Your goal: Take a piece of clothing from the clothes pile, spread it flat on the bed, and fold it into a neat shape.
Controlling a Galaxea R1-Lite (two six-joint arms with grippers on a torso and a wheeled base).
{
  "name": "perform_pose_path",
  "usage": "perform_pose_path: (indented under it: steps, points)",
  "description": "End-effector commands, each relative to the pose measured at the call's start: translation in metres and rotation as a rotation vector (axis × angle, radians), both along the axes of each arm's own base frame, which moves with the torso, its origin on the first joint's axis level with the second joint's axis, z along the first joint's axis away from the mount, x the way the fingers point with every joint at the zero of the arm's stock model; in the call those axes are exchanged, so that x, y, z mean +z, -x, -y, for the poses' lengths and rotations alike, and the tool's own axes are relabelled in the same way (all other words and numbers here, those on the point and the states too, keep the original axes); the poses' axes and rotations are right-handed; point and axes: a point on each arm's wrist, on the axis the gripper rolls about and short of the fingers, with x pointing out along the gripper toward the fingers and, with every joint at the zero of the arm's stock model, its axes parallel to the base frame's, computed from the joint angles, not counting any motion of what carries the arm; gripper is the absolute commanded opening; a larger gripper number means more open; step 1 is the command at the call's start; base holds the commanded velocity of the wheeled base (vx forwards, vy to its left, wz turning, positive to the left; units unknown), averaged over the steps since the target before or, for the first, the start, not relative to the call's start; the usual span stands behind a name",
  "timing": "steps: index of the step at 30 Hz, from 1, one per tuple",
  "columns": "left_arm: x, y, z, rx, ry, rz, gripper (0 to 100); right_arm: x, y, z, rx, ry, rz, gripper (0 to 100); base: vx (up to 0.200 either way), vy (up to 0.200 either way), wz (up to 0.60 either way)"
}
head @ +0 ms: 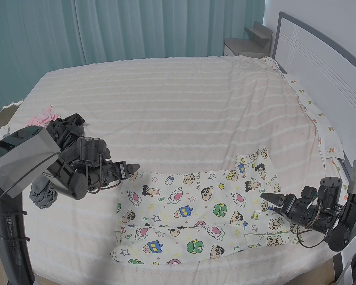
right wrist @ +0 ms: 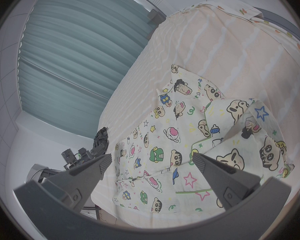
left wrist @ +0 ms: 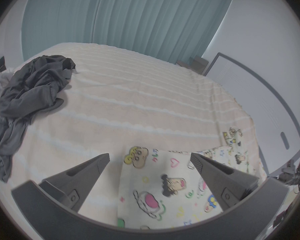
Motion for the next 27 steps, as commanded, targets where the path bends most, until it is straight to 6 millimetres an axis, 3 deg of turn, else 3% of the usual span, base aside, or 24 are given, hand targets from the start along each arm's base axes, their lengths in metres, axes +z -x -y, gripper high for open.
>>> perform_pose_path:
  steps: [1, 14, 19, 27]
  points:
    - [-0.044, -0.039, -0.001, 0.009, -0.08, -0.093, 100, -0.002, 0.0, -0.001, 0.007, 0.001, -0.008, 100, 0.0, 0.0, 0.0]
    - [-0.052, -0.045, 0.005, 0.0, -0.058, -0.108, 100, -0.002, 0.001, -0.002, 0.01, 0.002, -0.009, 100, 0.0, 0.0, 0.0]
    - [-0.056, -0.042, 0.024, 0.007, 0.01, -0.13, 100, -0.002, 0.001, -0.002, 0.01, 0.002, -0.011, 100, 0.0, 0.0, 0.0]
    - [-0.061, -0.046, 0.031, 0.0, 0.013, -0.125, 100, -0.004, 0.002, -0.002, 0.01, 0.003, -0.015, 100, 0.0, 0.0, 0.0]
